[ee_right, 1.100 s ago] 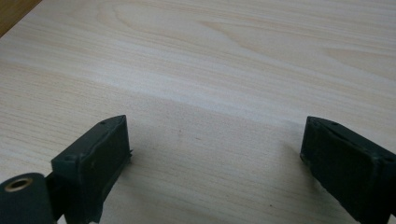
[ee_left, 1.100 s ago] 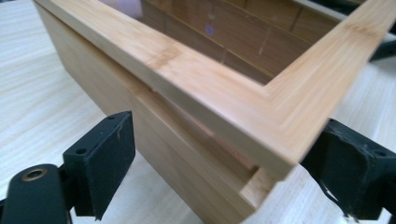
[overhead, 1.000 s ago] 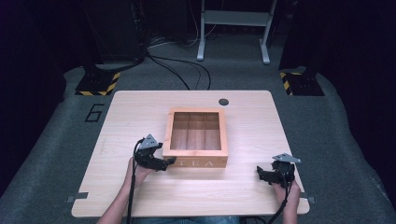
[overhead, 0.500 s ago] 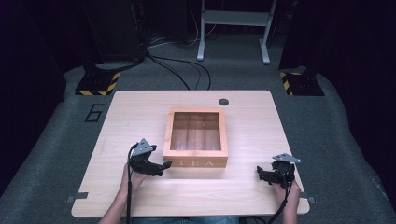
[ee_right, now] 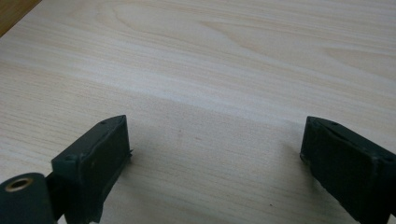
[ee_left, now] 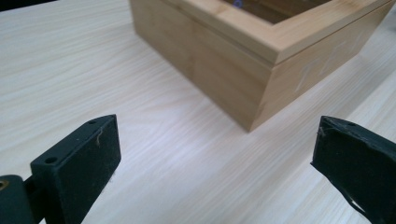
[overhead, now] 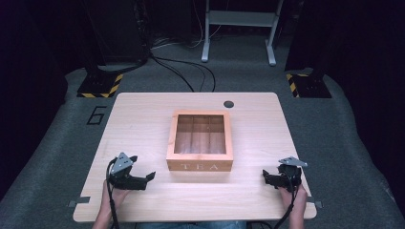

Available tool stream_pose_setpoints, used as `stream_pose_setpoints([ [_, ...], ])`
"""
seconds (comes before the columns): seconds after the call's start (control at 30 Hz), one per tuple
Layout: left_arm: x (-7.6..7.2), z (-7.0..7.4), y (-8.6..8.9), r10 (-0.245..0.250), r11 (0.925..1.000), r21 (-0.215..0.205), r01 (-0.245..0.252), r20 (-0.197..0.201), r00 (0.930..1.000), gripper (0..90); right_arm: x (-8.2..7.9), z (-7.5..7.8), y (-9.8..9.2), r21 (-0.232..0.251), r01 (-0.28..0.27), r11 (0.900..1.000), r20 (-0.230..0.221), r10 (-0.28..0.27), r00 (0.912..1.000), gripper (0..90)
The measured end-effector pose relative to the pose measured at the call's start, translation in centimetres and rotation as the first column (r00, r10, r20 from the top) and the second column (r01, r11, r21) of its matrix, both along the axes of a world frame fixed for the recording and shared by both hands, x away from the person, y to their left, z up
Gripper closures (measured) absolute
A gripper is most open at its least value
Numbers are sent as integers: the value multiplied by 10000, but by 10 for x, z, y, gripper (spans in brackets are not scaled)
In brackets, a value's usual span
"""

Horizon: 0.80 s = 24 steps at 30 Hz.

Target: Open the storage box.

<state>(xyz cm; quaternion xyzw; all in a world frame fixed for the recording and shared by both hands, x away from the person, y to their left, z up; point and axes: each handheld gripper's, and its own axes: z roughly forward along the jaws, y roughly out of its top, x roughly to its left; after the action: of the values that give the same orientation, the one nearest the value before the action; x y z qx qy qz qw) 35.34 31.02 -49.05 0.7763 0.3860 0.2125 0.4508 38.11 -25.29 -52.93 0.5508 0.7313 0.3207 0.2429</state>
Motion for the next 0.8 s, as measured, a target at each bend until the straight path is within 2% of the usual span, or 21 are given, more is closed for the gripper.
stream_pose_setpoints([
  [0.13,-9,-13,18,664,9978,80,-663,-227,9975,11,0,0,0,-1,10,10000,-13,-10,10000,77],
  [0.23,-12,-24,31,1107,9931,456,-1080,-614,9920,11,0,0,0,3,2,10000,0,-2,10000,77],
  [0.4,-13,-37,48,1851,9807,874,-1749,-1263,9746,3,0,0,0,-3,5,10000,-11,-5,10000,76],
  [0.47,-12,-40,51,1962,9771,1138,-1797,-1559,9681,3,0,0,0,-5,-9,10000,-1,9,10000,76],
  [0.5,-11,-41,52,2031,9743,1346,-1804,-1796,9625,2,0,0,0,-8,0,10000,-6,0,10000,76],
  [0.6,-10,-42,52,2119,9695,1612,-1845,-1738,9617,1,0,0,0,-17,-2,10000,-25,2,10000,76],
  [0.7,-9,-41,52,2101,9698,1629,-1814,-1809,9608,0,0,0,0,-6,-6,10000,-7,6,10000,76],
  [0.8,-9,-42,51,2162,9687,1608,-1893,-1708,9613,0,0,0,0,-5,-1,10000,-7,1,10000,76],
])
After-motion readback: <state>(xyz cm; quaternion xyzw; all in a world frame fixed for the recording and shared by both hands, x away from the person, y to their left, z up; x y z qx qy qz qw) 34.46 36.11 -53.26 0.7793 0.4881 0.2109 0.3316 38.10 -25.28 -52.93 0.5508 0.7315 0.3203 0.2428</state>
